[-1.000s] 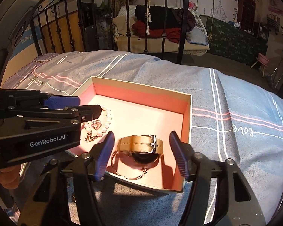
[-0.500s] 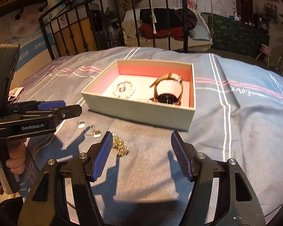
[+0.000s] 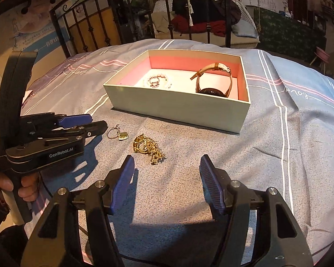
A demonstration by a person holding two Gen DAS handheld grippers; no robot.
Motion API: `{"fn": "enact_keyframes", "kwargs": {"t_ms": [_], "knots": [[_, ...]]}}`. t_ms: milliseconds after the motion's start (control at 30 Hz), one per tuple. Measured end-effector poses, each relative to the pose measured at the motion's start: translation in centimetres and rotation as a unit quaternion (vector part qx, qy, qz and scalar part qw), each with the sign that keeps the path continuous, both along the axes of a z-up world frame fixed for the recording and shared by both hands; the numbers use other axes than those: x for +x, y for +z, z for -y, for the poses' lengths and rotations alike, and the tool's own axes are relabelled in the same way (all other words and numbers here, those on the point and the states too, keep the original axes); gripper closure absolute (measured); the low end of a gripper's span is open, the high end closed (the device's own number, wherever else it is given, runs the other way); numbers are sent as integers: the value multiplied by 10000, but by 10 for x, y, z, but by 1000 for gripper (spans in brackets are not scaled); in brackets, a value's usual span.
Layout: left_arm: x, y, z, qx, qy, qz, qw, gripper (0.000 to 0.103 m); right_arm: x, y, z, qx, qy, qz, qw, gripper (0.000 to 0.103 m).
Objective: Organize jewelry
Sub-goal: 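Close the left tool on the gold charm beside the ring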
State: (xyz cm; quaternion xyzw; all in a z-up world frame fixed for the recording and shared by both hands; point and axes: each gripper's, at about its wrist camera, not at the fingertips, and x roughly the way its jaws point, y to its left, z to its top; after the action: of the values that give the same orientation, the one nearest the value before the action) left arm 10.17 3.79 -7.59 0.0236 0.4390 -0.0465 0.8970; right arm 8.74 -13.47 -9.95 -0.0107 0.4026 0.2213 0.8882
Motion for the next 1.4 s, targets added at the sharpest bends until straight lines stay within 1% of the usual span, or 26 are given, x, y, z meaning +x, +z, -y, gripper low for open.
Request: {"fn": "enact_keyframes", "kwargs": {"t_ms": [67, 200, 267, 367, 400, 533, 600, 733, 900, 967, 1033, 1167, 1233, 1300, 1400], "knots": [[1, -1, 1, 15, -15, 4, 10000, 74, 1, -1, -1, -14, 8, -24, 10000, 41], [0, -1, 5, 11, -77, 30, 10000, 90, 2, -2, -1, -13, 17, -47, 10000, 41], [-1, -1, 5, -44, -70, 32, 10000, 92, 3, -2, -2, -26, 40, -67, 10000, 41], [-3, 0, 4, -143, -41, 18, 9999, 92, 7, -3, -7, -72, 155, -146, 9997, 53], [-4, 0, 4, -204, -32, 11, 9998, 92, 9, -4, -10, -104, 197, -188, 9996, 56], [-7, 1, 4, -286, -24, 4, 9996, 92, 16, -5, -16, -164, 319, -251, 9990, 61], [-8, 1, 5, -283, -26, 6, 9996, 92, 16, -6, -17, -168, 337, -254, 9990, 67], [-8, 1, 7, -269, -30, 18, 9996, 92, 18, -7, -17, -136, 352, -268, 9989, 70], [-10, 2, 6, -353, -41, 26, 9994, 92, 19, -8, -19, -163, 411, -288, 9986, 75], [-11, 3, 7, -373, -56, 36, 9993, 92, 19, -8, -19, -166, 414, -291, 9986, 82], [-13, 4, 9, -365, -79, 58, 9993, 92, 19, -8, -20, -190, 405, -287, 9986, 86], [-14, 5, 11, -341, -163, 72, 9993, 92, 13, -5, -21, -230, 407, -194, 9987, 86], [-17, 7, 13, -263, -223, 118, 9993, 92, 6, -2, -19, -150, 398, -122, 9990, 86], [-21, 11, 14, -254, -311, 224, 9989, 92, 0, 1, -18, -86, 402, -66, 9991, 86], [-24, 14, 17, -218, -367, 270, 9987, 92, -6, 6, -13, 35, 344, 29, 9994, 86]]}}
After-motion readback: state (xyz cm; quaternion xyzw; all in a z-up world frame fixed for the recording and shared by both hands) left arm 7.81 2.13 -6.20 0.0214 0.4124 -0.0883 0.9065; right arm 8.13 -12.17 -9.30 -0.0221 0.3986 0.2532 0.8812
